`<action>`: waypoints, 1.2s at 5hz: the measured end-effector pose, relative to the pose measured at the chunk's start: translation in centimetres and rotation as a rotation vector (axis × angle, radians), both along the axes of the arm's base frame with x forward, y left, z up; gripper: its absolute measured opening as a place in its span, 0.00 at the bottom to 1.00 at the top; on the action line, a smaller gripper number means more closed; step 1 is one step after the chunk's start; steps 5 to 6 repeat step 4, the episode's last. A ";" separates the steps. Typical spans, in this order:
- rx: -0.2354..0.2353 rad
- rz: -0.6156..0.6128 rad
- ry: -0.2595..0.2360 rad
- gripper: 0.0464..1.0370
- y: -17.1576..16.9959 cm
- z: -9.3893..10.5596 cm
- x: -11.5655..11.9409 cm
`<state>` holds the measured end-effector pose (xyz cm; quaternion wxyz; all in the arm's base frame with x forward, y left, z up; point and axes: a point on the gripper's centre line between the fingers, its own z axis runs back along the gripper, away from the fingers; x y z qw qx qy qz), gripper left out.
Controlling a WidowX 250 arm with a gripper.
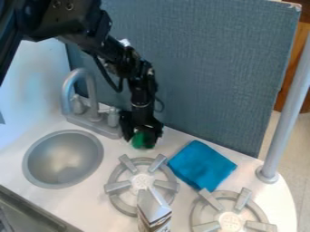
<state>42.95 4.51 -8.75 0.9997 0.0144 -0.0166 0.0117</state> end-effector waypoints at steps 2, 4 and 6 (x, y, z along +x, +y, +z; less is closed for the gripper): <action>-0.035 -0.015 -0.064 0.96 -0.1 3.0 -1.4; -0.108 -0.013 -0.109 0.96 1.2 12.0 -7.4; -0.108 -0.013 -0.109 0.96 1.2 12.0 -7.4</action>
